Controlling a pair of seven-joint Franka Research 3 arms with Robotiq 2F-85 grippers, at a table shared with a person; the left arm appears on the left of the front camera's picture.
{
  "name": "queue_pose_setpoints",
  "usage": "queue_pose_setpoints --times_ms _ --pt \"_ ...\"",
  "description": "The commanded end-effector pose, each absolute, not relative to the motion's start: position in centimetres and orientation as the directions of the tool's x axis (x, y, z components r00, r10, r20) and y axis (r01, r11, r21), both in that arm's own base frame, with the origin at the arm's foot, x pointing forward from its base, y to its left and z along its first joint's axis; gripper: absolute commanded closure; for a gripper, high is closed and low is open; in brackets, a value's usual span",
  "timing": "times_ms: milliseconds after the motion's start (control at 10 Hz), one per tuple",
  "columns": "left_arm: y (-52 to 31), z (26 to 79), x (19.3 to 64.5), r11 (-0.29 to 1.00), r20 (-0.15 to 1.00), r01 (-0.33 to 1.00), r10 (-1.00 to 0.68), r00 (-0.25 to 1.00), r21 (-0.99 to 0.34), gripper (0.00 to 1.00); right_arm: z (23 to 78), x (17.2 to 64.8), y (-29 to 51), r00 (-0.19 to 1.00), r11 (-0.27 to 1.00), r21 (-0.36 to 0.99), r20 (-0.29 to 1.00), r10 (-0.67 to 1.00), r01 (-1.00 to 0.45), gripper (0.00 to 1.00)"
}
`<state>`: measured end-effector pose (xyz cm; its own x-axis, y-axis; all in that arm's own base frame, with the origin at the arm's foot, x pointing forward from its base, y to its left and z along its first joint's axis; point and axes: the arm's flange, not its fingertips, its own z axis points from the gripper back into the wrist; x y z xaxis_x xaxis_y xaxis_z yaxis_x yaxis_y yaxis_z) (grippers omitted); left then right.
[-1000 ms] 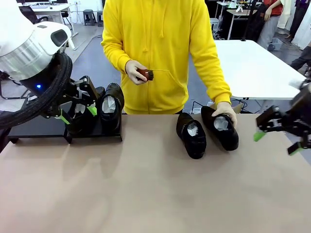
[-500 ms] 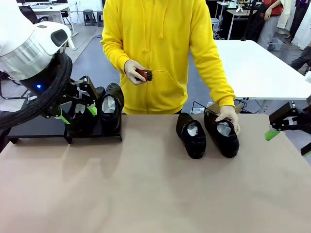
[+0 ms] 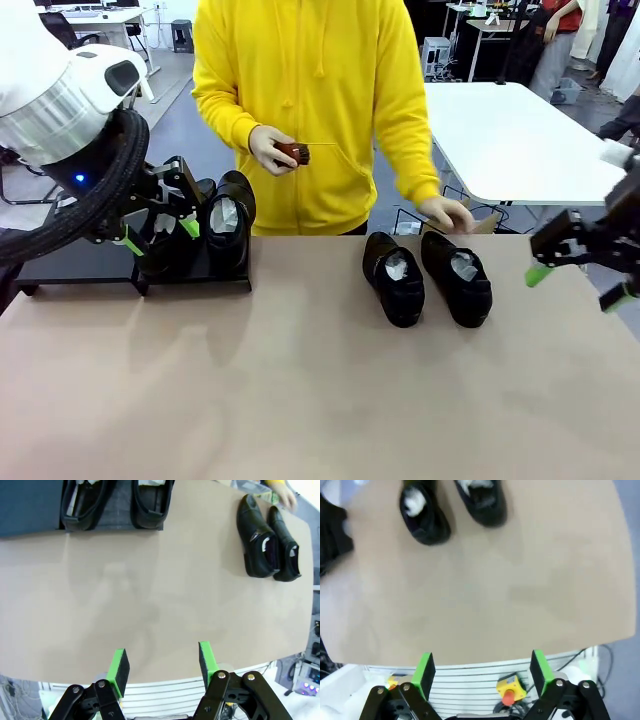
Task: Organize the shoes by placing them on the stand.
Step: Pick up one Shoe and place it in the middle of the table.
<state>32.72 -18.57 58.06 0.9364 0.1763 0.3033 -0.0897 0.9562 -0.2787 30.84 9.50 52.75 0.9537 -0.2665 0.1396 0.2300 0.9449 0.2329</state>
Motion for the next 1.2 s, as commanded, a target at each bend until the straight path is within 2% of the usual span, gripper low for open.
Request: queue_pose_setpoints --times_ms 0,200,400,600,700,900,1000,1100 --pt "-18.5 58.2 32.7 0.954 0.306 -0.086 0.176 0.935 -0.287 0.27 52.6 35.6 12.2 0.978 0.985 0.15 0.175 -0.111 0.084 0.0" --pt "-18.5 58.2 32.7 0.954 0.306 -0.086 0.176 0.935 -0.287 0.27 51.0 41.2 16.5 0.98 0.991 0.093 0.184 0.078 -0.097 0.0" --pt "-18.5 58.2 32.7 0.954 0.306 -0.086 0.176 0.935 -0.287 0.27 48.7 45.7 19.9 0.967 0.982 -0.002 0.172 0.187 -0.189 0.0" --pt "-18.5 58.2 32.7 0.954 0.306 -0.086 0.176 0.935 -0.287 0.27 46.3 48.5 21.4 0.973 0.979 -0.025 0.105 0.206 -0.204 0.0" --pt "-18.5 58.2 32.7 0.954 0.306 -0.086 0.176 0.935 -0.287 0.27 46.9 45.4 20.2 0.975 0.985 0.018 0.145 0.169 -0.174 0.0" --pt "-18.5 58.2 32.7 0.954 0.306 -0.086 0.176 0.935 -0.287 0.27 46.9 45.4 20.2 0.975 0.985 0.018 0.145 0.169 -0.174 0.0" --pt "-18.5 58.2 32.7 0.954 0.306 -0.086 0.176 0.935 -0.287 0.27 45.6 47.4 20.8 0.974 0.981 0.005 0.12 0.193 -0.195 0.0" --pt "-18.5 58.2 32.7 0.954 0.306 -0.086 0.176 0.935 -0.287 0.27 45.2 47.3 20.2 0.971 0.98 -0.009 0.135 0.196 -0.197 0.0"
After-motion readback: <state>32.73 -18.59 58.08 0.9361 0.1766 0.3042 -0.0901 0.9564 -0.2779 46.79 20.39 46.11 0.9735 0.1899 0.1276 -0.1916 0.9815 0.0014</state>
